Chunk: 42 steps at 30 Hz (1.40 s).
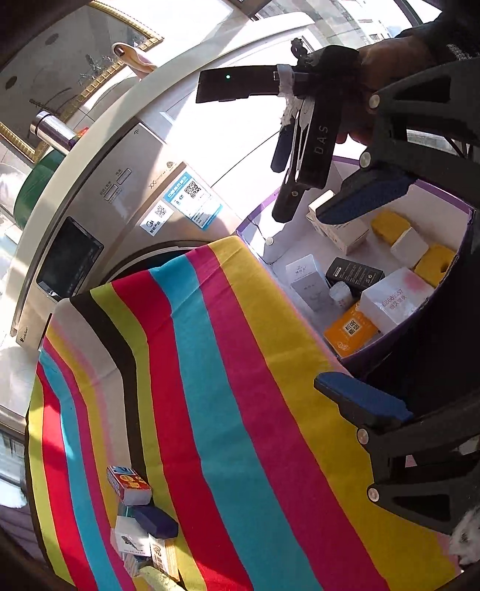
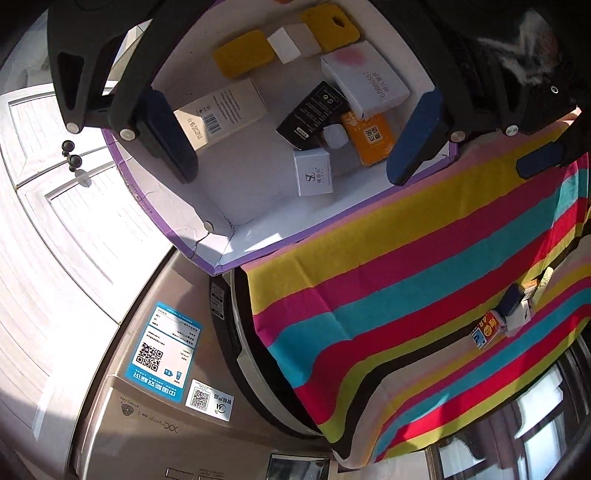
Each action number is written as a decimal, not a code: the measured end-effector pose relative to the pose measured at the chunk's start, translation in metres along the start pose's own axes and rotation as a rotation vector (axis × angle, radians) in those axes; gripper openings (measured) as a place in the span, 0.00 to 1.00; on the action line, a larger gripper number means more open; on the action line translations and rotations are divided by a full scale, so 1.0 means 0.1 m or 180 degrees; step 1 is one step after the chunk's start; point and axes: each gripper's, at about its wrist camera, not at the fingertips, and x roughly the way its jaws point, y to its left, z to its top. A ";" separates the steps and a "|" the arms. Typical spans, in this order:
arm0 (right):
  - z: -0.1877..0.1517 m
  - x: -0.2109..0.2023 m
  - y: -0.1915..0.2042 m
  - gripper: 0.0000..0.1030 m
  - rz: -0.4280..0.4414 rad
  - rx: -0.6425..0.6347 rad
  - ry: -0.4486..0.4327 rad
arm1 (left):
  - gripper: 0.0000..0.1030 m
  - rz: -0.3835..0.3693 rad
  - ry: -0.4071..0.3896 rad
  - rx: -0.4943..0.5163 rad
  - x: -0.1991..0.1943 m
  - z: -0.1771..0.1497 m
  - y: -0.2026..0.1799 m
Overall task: Organize objects
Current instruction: 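Carry both boxes to the storage box and open both tools to drop them, then move both tools back toward the green round sponge and remaining boxes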
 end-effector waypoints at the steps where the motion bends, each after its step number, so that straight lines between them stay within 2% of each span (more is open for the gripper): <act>1: 0.00 0.02 0.04 1.00 -0.0020 -0.0045 0.0011 | 0.81 0.0019 -0.0012 -0.0033 -0.01 0.00 0.04; 6: 0.02 0.11 0.12 1.00 0.0156 0.0025 0.0061 | 0.81 0.0138 -0.0045 -0.0252 -0.08 -0.03 0.28; 13: 0.03 0.16 0.45 1.00 0.0362 -0.0143 0.0069 | 0.81 0.0473 -0.0308 -0.0602 -0.37 -0.03 0.73; 22: 0.28 0.03 1.04 1.00 0.0856 -0.0489 -0.0383 | 0.81 0.0836 -0.0586 -0.1079 -0.80 -0.05 1.32; 25: 0.33 0.11 1.26 1.00 0.0876 -0.0607 -0.0253 | 0.81 0.0926 -0.0668 -0.1163 -0.91 -0.03 1.47; 28: 0.33 0.17 1.43 1.00 0.1046 -0.0644 -0.0224 | 0.82 0.0989 -0.0777 -0.1230 -1.00 0.00 1.59; 35: 0.38 0.23 1.75 1.00 0.1128 -0.0734 -0.0257 | 0.83 0.1079 -0.0845 -0.1398 -1.08 0.13 1.87; 40: 0.47 0.31 1.89 1.00 0.1014 -0.0806 -0.0252 | 0.84 0.1177 -0.0866 -0.1335 -1.11 0.34 2.02; 42: 0.55 0.36 1.92 1.00 0.1069 -0.0770 -0.0227 | 0.84 0.1196 -0.0850 -0.1302 -1.10 0.44 2.08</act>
